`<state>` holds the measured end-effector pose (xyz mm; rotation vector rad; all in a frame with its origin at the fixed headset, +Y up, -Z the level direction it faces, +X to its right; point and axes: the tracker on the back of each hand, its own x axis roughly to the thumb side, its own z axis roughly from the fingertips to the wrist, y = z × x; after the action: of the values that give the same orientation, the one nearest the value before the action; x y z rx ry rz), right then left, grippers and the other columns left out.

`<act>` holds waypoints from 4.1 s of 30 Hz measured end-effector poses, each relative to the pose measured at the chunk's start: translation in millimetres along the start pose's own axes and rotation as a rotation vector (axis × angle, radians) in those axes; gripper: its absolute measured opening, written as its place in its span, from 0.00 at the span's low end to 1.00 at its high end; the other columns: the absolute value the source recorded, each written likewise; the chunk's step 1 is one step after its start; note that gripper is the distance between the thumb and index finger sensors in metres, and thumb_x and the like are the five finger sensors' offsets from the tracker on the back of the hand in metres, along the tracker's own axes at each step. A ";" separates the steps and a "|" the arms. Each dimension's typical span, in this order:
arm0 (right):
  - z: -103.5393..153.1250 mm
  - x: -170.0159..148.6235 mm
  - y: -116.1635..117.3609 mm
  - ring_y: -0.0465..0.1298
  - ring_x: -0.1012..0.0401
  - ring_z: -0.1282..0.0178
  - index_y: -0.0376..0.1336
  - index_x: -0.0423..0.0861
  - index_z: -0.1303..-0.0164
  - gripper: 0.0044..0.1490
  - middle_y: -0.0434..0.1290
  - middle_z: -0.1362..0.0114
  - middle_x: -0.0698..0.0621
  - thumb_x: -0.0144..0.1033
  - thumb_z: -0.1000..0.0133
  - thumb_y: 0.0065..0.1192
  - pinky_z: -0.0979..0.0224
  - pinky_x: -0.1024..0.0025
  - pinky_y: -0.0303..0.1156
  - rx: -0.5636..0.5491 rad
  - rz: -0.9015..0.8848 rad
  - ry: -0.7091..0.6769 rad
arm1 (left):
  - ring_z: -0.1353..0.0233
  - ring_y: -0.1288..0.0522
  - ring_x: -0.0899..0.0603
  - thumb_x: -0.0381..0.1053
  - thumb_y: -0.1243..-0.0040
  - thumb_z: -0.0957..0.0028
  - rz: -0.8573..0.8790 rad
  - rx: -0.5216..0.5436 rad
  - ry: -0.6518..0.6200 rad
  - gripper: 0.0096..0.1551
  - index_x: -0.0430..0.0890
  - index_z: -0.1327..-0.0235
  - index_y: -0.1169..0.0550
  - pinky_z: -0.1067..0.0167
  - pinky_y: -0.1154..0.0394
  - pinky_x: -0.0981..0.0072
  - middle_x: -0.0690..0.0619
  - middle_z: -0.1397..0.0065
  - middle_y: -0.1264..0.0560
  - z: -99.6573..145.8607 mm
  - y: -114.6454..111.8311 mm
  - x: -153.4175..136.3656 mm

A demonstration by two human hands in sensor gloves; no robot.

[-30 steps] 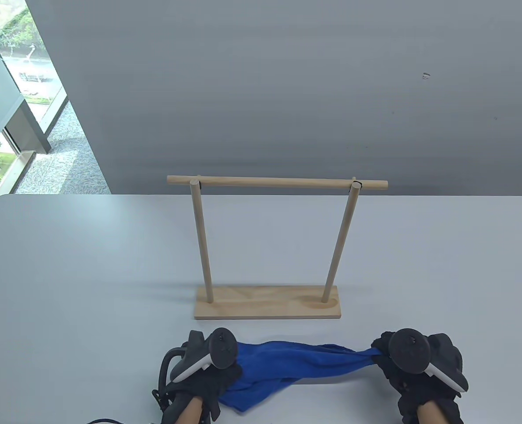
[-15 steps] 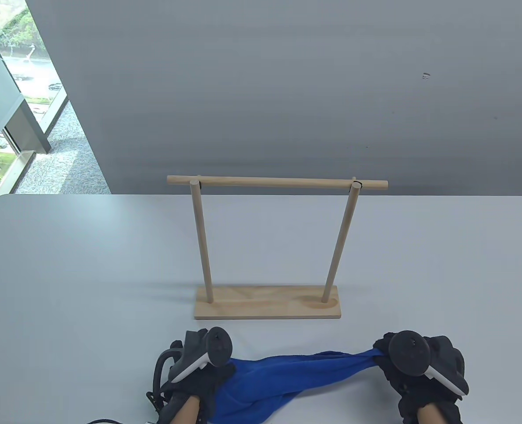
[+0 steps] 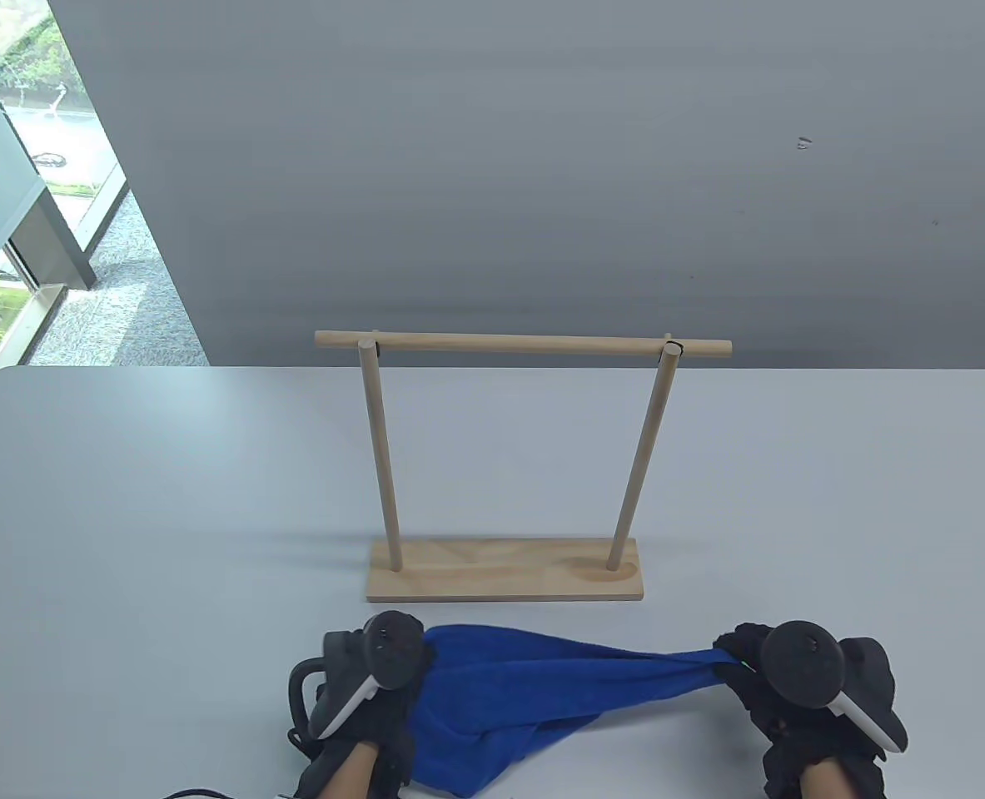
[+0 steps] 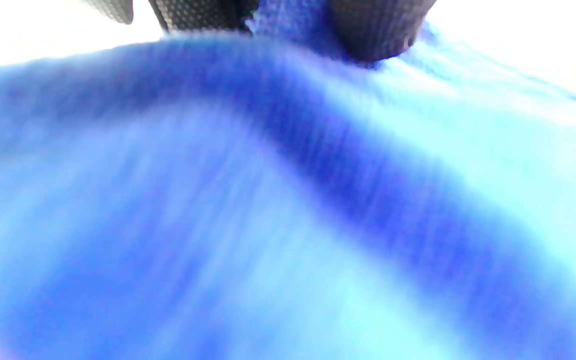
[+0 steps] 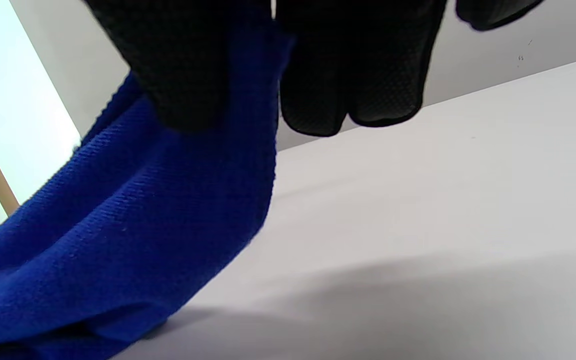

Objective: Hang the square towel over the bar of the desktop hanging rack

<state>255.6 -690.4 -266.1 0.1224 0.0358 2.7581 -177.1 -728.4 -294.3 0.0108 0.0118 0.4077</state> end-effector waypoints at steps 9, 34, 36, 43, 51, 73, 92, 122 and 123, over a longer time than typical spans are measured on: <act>9.5 9.6 -11.7 0.74 0.38 0.31 0.73 0.41 0.44 0.24 0.74 0.31 0.38 0.42 0.43 0.67 0.31 0.29 0.54 -0.085 -0.181 -0.173 | 0.36 0.18 0.42 0.57 0.43 0.49 0.392 0.422 -0.005 0.18 0.59 0.46 0.24 0.32 0.34 0.36 0.52 0.35 0.22 24.4 58.0 -32.4; -52.5 63.8 -173.0 0.67 0.35 0.26 0.73 0.40 0.42 0.23 0.71 0.29 0.37 0.41 0.41 0.64 0.29 0.27 0.49 -0.826 -0.380 -0.307 | 0.41 0.15 0.46 0.57 0.41 0.51 0.224 0.669 -0.130 0.19 0.59 0.47 0.22 0.39 0.24 0.47 0.53 0.38 0.19 -53.4 234.7 43.1; -65.2 69.2 -183.5 0.66 0.35 0.26 0.73 0.40 0.42 0.23 0.71 0.28 0.37 0.40 0.41 0.65 0.28 0.27 0.48 -0.842 -0.390 -0.286 | 0.40 0.15 0.45 0.57 0.42 0.51 0.193 0.693 -0.121 0.19 0.60 0.47 0.22 0.38 0.24 0.47 0.53 0.37 0.20 -66.2 247.4 50.4; -116.3 64.1 -201.5 0.66 0.36 0.24 0.72 0.41 0.40 0.24 0.71 0.27 0.38 0.41 0.40 0.65 0.27 0.28 0.48 -0.762 -0.574 -0.185 | 0.31 0.20 0.40 0.59 0.41 0.51 0.213 0.616 -0.077 0.19 0.61 0.47 0.21 0.33 0.30 0.39 0.51 0.31 0.23 -115.0 266.7 62.0; -168.2 42.4 -191.7 0.74 0.38 0.31 0.74 0.40 0.43 0.23 0.76 0.33 0.38 0.42 0.39 0.65 0.30 0.38 0.61 -0.585 -0.838 -0.135 | 0.44 0.13 0.47 0.59 0.39 0.49 0.512 0.328 -0.064 0.19 0.58 0.48 0.19 0.34 0.27 0.42 0.51 0.39 0.18 -163.6 261.2 40.7; -204.3 13.6 -105.9 0.79 0.39 0.38 0.74 0.38 0.52 0.21 0.78 0.38 0.40 0.39 0.36 0.57 0.34 0.41 0.66 -0.207 -1.081 -0.065 | 0.63 0.14 0.57 0.57 0.46 0.45 1.332 -0.207 -0.049 0.18 0.49 0.55 0.17 0.36 0.24 0.47 0.48 0.54 0.15 -201.2 150.5 -40.0; -189.9 -17.9 -20.2 0.78 0.38 0.37 0.74 0.37 0.50 0.21 0.77 0.37 0.38 0.39 0.36 0.56 0.34 0.39 0.65 -0.081 -1.002 0.027 | 0.55 0.14 0.50 0.56 0.47 0.44 1.292 -0.270 0.045 0.17 0.50 0.53 0.18 0.34 0.30 0.39 0.47 0.47 0.17 -171.2 71.5 -78.5; -105.9 -31.7 11.1 0.68 0.29 0.32 0.62 0.29 0.31 0.32 0.66 0.28 0.26 0.40 0.34 0.51 0.34 0.31 0.57 0.093 -0.721 0.121 | 0.26 0.36 0.25 0.58 0.56 0.41 1.035 -0.243 0.285 0.43 0.37 0.21 0.50 0.33 0.46 0.26 0.26 0.22 0.47 -72.3 39.4 -112.8; -98.7 -26.7 9.7 0.67 0.28 0.31 0.61 0.28 0.29 0.34 0.64 0.27 0.25 0.40 0.34 0.51 0.34 0.30 0.57 0.093 -0.683 0.105 | 0.25 0.38 0.24 0.60 0.56 0.41 1.025 -0.241 0.267 0.45 0.37 0.21 0.54 0.34 0.47 0.26 0.25 0.22 0.49 -66.2 39.6 -108.7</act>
<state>267.8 -710.2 -366.2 -0.0123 0.1952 2.0774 -293.5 -734.6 -359.0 -0.2865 0.2272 1.4307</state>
